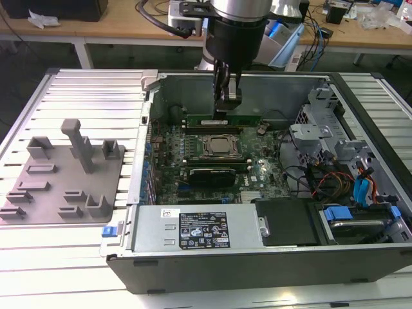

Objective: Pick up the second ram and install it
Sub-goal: 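Pick up the second ram and move it above second insertion slot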

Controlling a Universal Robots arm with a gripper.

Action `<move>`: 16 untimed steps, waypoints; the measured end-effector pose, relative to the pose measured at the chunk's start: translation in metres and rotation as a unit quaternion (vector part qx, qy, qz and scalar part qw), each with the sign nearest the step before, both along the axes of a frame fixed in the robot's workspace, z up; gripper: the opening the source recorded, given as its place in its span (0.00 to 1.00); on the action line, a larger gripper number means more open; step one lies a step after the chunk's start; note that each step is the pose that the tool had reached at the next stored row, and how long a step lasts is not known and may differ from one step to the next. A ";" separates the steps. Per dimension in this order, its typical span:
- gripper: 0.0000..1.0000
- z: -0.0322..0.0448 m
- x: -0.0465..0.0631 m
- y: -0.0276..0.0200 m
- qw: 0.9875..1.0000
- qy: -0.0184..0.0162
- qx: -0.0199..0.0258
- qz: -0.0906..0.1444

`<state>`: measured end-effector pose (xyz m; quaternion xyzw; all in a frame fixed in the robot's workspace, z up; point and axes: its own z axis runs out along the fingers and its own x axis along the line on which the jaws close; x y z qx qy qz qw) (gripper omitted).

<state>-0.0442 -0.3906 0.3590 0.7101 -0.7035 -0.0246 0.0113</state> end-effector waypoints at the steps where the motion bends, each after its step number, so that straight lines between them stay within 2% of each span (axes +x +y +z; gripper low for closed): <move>1: 0.09 -0.0007 0.000 0.0006 1.000 0.000 0.000 0.000; 6: 0.09 -0.0040 0.000 0.0027 1.000 0.000 0.000 0.000; 8: 0.09 -0.0076 0.000 0.0034 1.000 0.000 0.000 0.000; 15: 0.09 -0.0291 -0.001 0.0062 1.000 0.000 0.005 0.000; 16: 0.09 -0.0332 -0.001 0.0085 1.000 0.000 0.005 0.000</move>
